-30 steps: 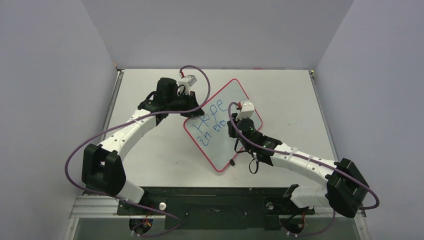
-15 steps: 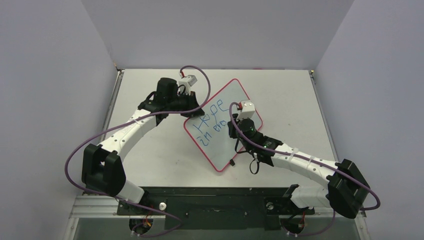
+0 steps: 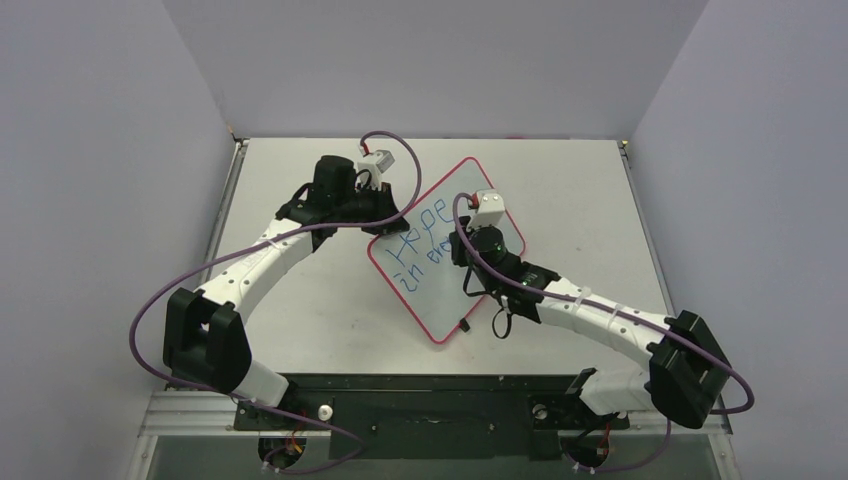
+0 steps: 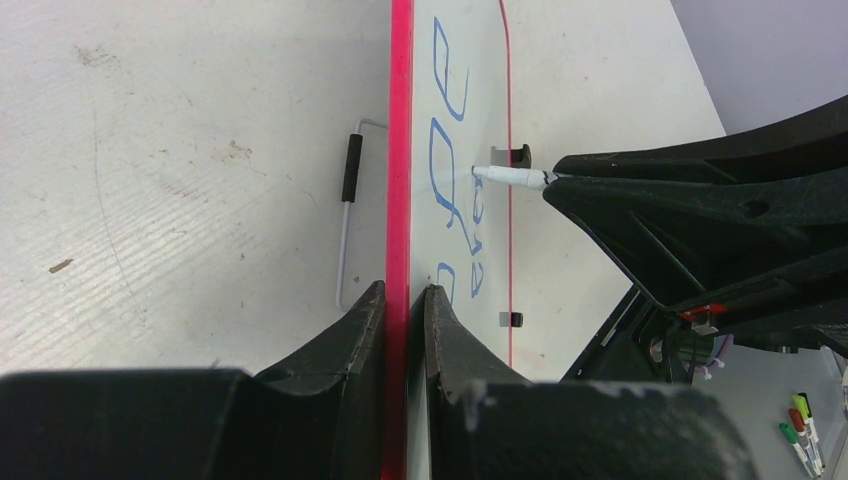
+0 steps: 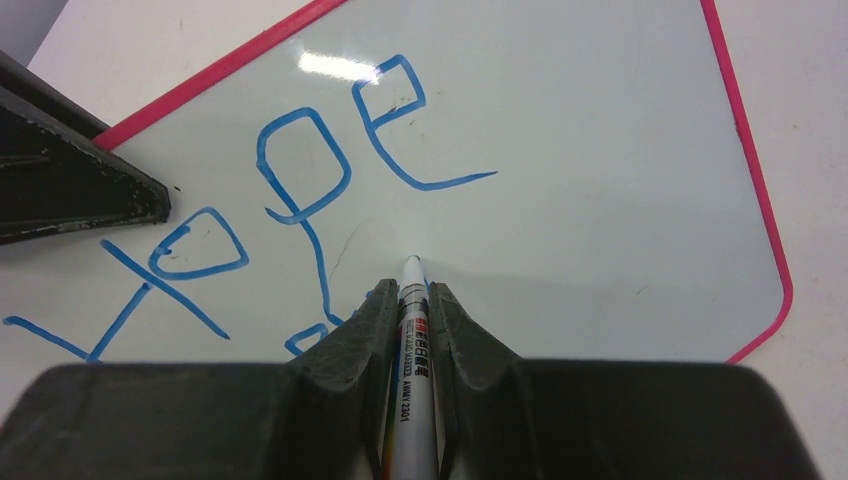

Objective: Write a sentence on the whiteboard

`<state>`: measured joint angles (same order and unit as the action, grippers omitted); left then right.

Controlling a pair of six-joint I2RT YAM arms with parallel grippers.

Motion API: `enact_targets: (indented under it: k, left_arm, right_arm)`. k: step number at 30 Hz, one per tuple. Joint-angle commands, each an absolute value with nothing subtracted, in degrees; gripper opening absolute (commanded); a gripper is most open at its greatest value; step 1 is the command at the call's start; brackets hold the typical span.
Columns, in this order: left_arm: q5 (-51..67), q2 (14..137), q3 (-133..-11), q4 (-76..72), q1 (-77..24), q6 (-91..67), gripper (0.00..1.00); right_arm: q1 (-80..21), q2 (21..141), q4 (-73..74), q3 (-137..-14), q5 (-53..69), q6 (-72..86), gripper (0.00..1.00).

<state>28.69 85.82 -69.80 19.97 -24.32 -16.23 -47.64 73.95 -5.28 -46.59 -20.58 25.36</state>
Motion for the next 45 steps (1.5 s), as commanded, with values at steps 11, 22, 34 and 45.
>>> enact_targets:
  k: [11, 22, 34, 45]
  left_arm:
    - [23.3, 84.14, -70.93, 22.1, -24.61, -10.85, 0.0]
    - [23.44, 84.01, -70.85, 22.15, -24.74, -10.9, 0.0]
    - [23.39, 83.94, -70.91, 22.1, -24.7, -10.81, 0.0]
    - [23.52, 83.88, -70.85, 22.18, -24.7, -10.84, 0.0]
  right_arm:
    - [-46.2, 70.29, -3.55, -49.55, -24.0, 24.93, 0.0]
    - [-45.7, 71.48, -4.11, -49.66, -23.17, 24.95, 0.0]
    - [-45.57, 74.95, -5.12, -51.38, -21.88, 25.28, 0.0]
    - [-45.6, 75.29, -5.19, -49.13, -20.79, 26.09, 0.0]
